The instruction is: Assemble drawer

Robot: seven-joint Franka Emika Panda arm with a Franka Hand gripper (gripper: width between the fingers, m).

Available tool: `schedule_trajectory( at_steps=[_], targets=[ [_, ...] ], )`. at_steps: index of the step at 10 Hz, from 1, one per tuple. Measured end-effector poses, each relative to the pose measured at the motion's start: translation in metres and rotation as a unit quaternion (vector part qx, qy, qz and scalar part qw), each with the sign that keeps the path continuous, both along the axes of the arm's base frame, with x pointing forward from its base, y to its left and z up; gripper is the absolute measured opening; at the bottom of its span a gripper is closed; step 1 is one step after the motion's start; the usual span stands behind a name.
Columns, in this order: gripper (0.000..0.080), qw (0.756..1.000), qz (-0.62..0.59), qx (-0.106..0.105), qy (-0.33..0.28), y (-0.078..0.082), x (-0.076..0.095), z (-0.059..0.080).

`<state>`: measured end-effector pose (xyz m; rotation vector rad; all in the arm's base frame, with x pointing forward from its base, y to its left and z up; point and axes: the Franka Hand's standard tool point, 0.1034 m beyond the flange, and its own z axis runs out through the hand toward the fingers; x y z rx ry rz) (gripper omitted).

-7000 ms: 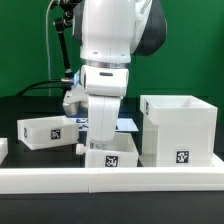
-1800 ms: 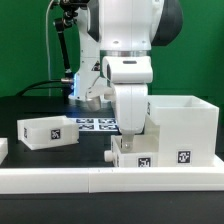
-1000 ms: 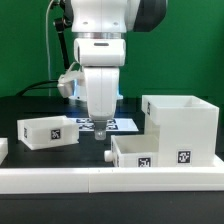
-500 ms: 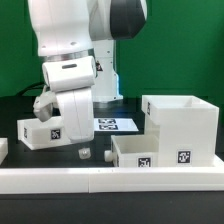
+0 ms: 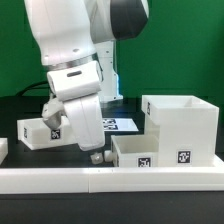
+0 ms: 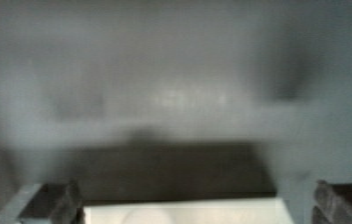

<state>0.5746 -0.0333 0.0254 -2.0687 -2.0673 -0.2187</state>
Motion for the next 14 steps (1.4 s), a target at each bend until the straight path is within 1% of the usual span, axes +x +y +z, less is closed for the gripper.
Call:
schedule_trajectory(
  at_steps=[2,7,8,11,12,14],
  targets=[
    [0.0649,1.000,-0.023,0.001,0.007,0.015,0.004,0.003],
    [0.0649,1.000,-0.026,0.001,0.008,0.015,0.003,0.002],
    [0.0649,1.000,-0.023,0.003,0.009,0.022,0.003,0.002],
    [0.0649,1.000,-0.016,0.004,0.004,0.036,0.006,0.004],
    [0.0649,1.000,-0.021,0.002,0.004,0.037,0.006,0.004],
    [0.0649,1.000,-0.019,-0.009,0.004,0.037,0.007,0.003]
  ],
)
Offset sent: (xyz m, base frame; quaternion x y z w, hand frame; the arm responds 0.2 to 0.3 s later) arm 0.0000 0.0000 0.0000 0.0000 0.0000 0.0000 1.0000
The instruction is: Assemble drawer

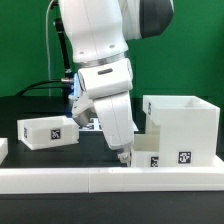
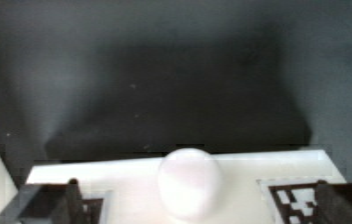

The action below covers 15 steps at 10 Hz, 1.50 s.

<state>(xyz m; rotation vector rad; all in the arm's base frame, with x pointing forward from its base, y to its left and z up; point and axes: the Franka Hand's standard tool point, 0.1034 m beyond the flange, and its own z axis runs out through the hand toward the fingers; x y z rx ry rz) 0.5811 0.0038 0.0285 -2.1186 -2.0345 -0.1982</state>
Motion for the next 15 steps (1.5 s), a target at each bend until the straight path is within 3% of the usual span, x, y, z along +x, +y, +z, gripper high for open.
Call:
schedule_trajectory(
  at_steps=[3,7,11,15],
  targets=[
    [0.0649,1.000,0.004,-0.015,0.001,0.000,0.000,0.000],
    [0.0649,1.000,0.020,-0.013,-0.007,0.000,0.001,-0.001],
    [0.0649,0.998,0.056,-0.005,-0.015,0.020,0.002,-0.001],
    [0.0649,0.999,0.039,-0.005,-0.008,0.022,0.001,-0.002]
  ],
)
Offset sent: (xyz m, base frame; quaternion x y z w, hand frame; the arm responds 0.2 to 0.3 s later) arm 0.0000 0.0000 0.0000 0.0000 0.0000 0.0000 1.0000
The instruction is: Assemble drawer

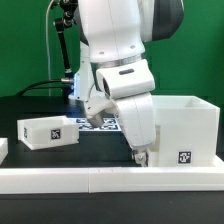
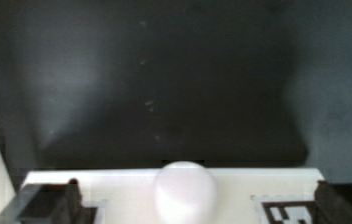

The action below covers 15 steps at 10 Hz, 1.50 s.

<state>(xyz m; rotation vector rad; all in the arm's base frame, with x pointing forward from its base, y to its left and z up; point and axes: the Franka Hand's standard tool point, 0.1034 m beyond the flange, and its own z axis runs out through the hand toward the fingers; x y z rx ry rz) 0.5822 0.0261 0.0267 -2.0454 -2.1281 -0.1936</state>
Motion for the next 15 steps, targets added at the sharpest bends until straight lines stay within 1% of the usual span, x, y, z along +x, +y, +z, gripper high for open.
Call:
schedule_trajectory(
  at_steps=[3,5,6,7,9,10,11,12,14,15],
  targets=[
    [0.0649,1.000,-0.003,-0.001,0.001,0.010,0.001,0.001],
    [0.0649,1.000,-0.009,-0.002,0.003,0.007,0.001,0.001],
    [0.0649,1.000,-0.010,-0.002,0.004,-0.001,0.001,0.001],
    [0.0649,1.000,-0.012,-0.004,0.006,-0.014,0.000,0.001],
    [0.0649,1.000,-0.019,-0.013,-0.005,-0.034,0.005,0.013],
    [0.0649,1.000,-0.023,-0.019,-0.007,-0.044,0.002,0.019],
    [0.0649,0.999,-0.037,-0.025,-0.014,-0.057,-0.007,0.023],
    [0.0649,0.998,-0.053,-0.032,-0.017,-0.070,-0.024,0.025],
    [0.0649,0.995,-0.083,-0.042,-0.034,-0.091,-0.051,0.033],
    [0.0649,0.993,-0.100,-0.048,-0.029,-0.098,-0.064,0.039]
  ],
)
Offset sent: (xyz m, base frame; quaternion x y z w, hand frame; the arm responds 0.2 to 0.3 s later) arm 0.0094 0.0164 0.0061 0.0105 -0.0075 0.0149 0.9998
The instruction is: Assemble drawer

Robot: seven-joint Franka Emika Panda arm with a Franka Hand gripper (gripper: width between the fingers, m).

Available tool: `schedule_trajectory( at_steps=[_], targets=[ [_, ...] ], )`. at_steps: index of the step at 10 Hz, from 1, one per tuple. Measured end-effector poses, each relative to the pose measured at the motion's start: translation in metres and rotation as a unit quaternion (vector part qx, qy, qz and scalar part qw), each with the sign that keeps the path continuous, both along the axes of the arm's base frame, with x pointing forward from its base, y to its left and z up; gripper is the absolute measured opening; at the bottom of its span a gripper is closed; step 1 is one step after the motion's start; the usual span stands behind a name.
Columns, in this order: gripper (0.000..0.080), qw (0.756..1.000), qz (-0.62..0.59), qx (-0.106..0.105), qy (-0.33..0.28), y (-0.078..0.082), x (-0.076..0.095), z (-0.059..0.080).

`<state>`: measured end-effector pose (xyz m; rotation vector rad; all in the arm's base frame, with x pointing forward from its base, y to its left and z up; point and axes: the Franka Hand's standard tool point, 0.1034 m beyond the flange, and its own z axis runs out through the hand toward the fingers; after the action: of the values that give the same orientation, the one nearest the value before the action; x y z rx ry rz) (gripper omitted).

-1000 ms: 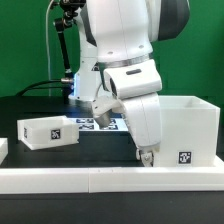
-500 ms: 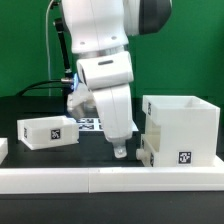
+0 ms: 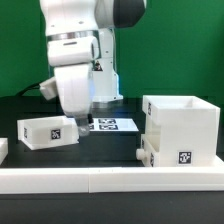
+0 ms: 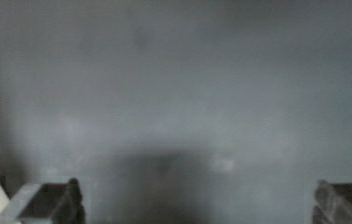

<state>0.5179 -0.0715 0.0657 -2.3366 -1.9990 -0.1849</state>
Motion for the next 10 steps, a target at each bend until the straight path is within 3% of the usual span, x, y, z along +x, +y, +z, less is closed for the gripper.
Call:
schedule_trajectory(
  at_steps=[2,7,8,10],
  targets=[
    [0.0649,1.000,-0.006,0.001,0.021,-0.007,-0.011,0.004],
    [0.0649,0.991,-0.126,0.007,0.035,-0.005,-0.011,0.002],
    [0.0649,0.985,-0.169,0.009,0.034,-0.008,-0.012,0.002],
    [0.0649,0.959,-0.281,0.008,0.035,-0.016,-0.033,0.001]
  ],
)
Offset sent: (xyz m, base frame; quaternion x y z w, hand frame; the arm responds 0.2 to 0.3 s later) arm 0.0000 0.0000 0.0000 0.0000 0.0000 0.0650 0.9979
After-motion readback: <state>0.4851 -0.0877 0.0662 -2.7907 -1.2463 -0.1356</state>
